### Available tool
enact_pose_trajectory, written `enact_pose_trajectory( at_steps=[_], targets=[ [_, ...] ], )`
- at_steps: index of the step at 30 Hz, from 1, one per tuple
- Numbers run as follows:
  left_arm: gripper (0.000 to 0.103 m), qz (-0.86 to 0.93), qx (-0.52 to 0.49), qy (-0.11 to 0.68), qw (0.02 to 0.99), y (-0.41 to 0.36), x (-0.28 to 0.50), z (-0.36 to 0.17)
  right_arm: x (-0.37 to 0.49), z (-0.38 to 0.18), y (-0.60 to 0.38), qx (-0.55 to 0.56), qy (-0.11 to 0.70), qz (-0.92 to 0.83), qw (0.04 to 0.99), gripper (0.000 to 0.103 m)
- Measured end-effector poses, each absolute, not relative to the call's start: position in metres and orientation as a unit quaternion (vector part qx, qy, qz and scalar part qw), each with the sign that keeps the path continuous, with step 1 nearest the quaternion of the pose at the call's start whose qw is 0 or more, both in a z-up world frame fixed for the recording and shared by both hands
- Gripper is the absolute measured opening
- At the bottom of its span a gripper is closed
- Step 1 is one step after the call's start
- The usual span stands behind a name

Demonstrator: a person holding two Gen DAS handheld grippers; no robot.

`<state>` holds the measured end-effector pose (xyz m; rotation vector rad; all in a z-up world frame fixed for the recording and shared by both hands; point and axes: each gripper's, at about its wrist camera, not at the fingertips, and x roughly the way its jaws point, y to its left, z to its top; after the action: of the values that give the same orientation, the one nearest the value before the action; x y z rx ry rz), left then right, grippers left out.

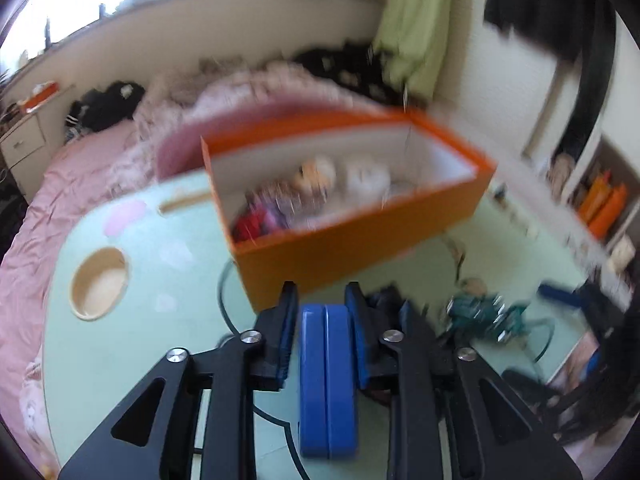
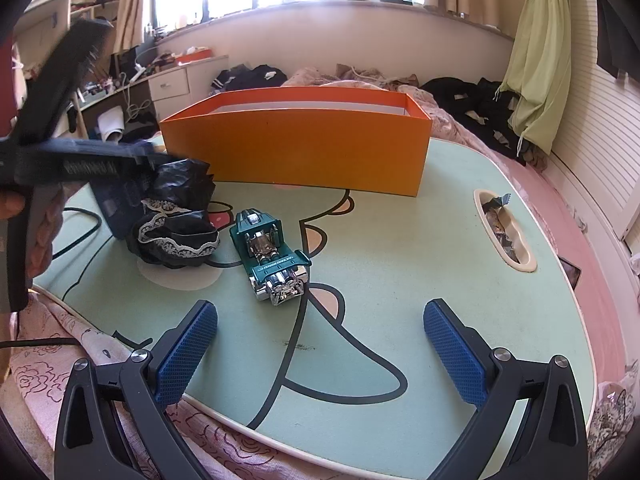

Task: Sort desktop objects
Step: 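Lift the blue tin out and stand it on the table, left gripper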

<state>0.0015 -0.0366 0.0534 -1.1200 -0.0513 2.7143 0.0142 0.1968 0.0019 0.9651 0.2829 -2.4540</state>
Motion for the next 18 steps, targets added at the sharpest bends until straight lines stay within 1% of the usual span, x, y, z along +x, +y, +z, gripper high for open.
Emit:
enact_pose_trajectory(
  at_steps=[1,2,3,4,8,11,14,18],
  targets=[
    [0.040,0.926,-0.364,-0.024,0.099,-0.042,0.007,0.060,0.014,0.002,0.197,0.353,0.103,-0.898,0.242,0.103],
    [0.063,0.932,-0.347,-0.031,0.095,-0.050,0.018,0.069,0.014,0.002,0.197,0.353,0.103,-0.898,0.242,0.103],
    [0.075,0.934,-0.343,-0.035,0.092,-0.054,0.024,0.072,0.014,0.002,0.197,0.353,0.103,-0.898,0.242,0.103],
    [0.085,0.934,-0.343,-0.038,0.090,-0.058,0.023,0.075,0.014,0.002,0.197,0.353,0.103,-0.898,0.242,0.103],
    [0.085,0.921,-0.377,-0.026,0.093,-0.069,0.050,0.066,0.015,0.001,0.197,0.353,0.104,-0.898,0.242,0.103],
    [0.085,0.911,-0.402,-0.010,0.093,-0.064,0.069,0.043,0.014,0.002,0.197,0.353,0.104,-0.898,0.243,0.103],
    [0.085,0.898,-0.432,-0.012,0.085,-0.053,0.065,0.017,0.014,0.002,0.197,0.353,0.104,-0.898,0.243,0.103],
    [0.087,0.900,-0.432,0.014,0.061,-0.031,0.058,0.012,0.016,0.001,0.198,0.353,0.103,-0.898,0.243,0.103]
  ],
)
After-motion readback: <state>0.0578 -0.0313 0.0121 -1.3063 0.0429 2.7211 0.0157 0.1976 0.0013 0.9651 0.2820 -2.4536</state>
